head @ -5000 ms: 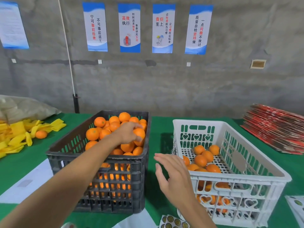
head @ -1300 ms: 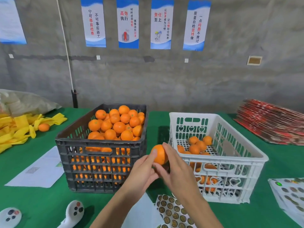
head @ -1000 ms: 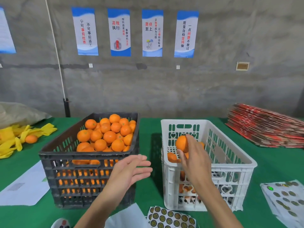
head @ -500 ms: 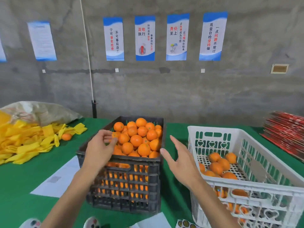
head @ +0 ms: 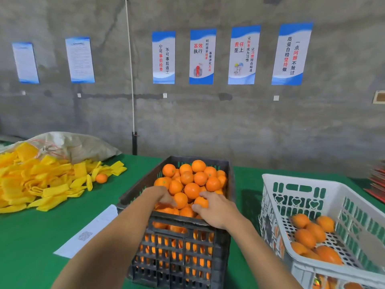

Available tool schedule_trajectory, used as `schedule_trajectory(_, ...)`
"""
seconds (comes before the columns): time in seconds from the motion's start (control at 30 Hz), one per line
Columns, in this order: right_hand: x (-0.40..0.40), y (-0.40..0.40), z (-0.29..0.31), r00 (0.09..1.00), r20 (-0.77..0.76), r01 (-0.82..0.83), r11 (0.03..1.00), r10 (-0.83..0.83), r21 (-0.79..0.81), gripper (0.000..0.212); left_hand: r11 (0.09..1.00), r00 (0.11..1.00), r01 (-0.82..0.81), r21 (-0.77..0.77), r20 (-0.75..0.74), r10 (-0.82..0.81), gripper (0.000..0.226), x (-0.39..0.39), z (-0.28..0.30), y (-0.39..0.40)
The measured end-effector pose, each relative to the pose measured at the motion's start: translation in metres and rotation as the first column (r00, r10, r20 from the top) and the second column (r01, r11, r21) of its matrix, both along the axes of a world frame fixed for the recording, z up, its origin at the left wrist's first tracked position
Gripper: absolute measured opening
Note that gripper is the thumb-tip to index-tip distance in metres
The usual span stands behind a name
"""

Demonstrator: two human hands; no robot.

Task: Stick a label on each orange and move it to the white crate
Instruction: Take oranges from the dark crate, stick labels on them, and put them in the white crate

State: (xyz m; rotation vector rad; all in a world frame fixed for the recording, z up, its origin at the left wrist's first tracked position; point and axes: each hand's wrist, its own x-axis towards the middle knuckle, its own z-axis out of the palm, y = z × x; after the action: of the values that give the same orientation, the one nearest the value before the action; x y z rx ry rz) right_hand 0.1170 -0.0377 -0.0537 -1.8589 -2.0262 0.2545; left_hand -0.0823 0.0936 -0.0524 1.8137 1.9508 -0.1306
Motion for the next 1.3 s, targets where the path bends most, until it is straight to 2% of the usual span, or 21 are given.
schedule_trajectory(0.1,-0.002,0.003,-0.005,1.0,-0.008,0.025,0.999,-0.025,0.024,0.064,0.994,0.997,-0.075,-0.081,0.004,0.075,0.109,0.002,-0.003,0.021)
schedule_trajectory(0.17,-0.001,0.004,-0.007,0.999,-0.032,0.043,0.998,-0.041,0.048,0.062,0.998,0.993,-0.045,-0.047,-0.11,0.039,0.109,0.005,-0.007,0.027)
schedule_trajectory(0.23,-0.003,0.003,-0.007,0.998,-0.051,0.048,0.996,-0.045,0.072,0.06,1.0,0.988,0.01,-0.011,-0.151,-0.012,0.106,0.009,-0.014,0.028)
schedule_trajectory(0.37,-0.002,-0.001,-0.007,0.995,-0.087,0.056,0.992,-0.046,0.115,0.053,0.999,0.998,-0.032,0.012,-0.054,0.032,0.101,0.011,-0.013,0.025)
schedule_trajectory(0.47,-0.001,-0.005,-0.004,0.987,-0.153,0.081,0.982,-0.055,0.171,0.049,0.972,0.987,-0.075,0.224,0.155,0.041,0.081,0.013,0.003,0.009)
schedule_trajectory(0.53,-0.002,-0.011,-0.001,0.978,-0.205,0.099,0.957,-0.043,0.272,0.041,0.929,0.926,-0.162,0.334,0.377,0.026,0.075,0.013,0.015,-0.007)
schedule_trajectory(0.63,-0.009,-0.027,0.002,0.936,-0.35,0.121,0.887,0.048,0.446,0.028,0.869,0.773,-0.217,0.446,0.622,-0.126,0.065,0.009,0.026,-0.041)
schedule_trajectory(0.7,-0.018,-0.042,0.004,0.889,-0.431,0.093,0.865,0.151,0.493,0.027,0.826,0.649,-0.249,0.505,0.72,-0.245,0.064,0.003,0.026,-0.074)
schedule_trajectory(0.8,-0.036,-0.067,0.007,0.862,-0.434,0.015,0.844,0.26,0.536,0.031,0.763,0.447,-0.326,0.558,0.802,-0.396,0.057,-0.004,0.017,-0.129)
schedule_trajectory(0.87,-0.044,-0.085,0.004,0.848,-0.44,0.023,0.808,0.296,0.589,0.028,0.771,0.272,-0.393,0.502,0.864,-0.424,0.055,-0.005,0.006,-0.165)
schedule_trajectory(0.93,-0.048,-0.105,-0.007,0.809,-0.488,0.046,0.792,0.328,0.608,0.024,0.793,0.186,-0.416,0.445,0.896,-0.405,0.053,-0.008,-0.013,-0.196)
schedule_trajectory(1.0,-0.052,-0.123,-0.029,0.764,-0.551,0.057,0.816,0.335,0.575,0.02,0.806,0.23,-0.423,0.414,0.909,-0.347,0.054,-0.01,-0.045,-0.221)
schedule_trajectory(1.07,-0.055,-0.137,-0.056,0.681,-0.668,0.092,0.869,0.301,0.486,0.018,0.827,0.258,-0.438,0.353,0.93,-0.26,0.061,-0.011,-0.08,-0.238)
schedule_trajectory(1.13,-0.053,-0.145,-0.085,0.597,-0.773,0.119,0.93,0.214,0.349,0.016,0.867,0.191,-0.422,0.266,0.961,-0.202,0.066,-0.007,-0.113,-0.248)
schedule_trajectory(1.17,-0.05,-0.148,-0.1,0.586,-0.794,0.116,0.954,0.159,0.277,0.016,0.887,0.17,-0.408,0.217,0.973,-0.159,0.067,-0.004,-0.128,-0.251)
schedule_trajectory(1.23,-0.042,-0.155,-0.134,0.662,-0.747,0.08,0.985,0.061,0.152,0.018,0.914,0.162,-0.396,0.09,0.986,-0.027,0.07,-0.003,-0.156,-0.256)
schedule_trajectory(1.3,-0.035,-0.163,-0.163,0.794,-0.608,0.042,0.997,0.004,0.061,0.019,0.922,0.163,-0.386,-0.016,0.983,0.085,0.072,-0.005,-0.18,-0.26)
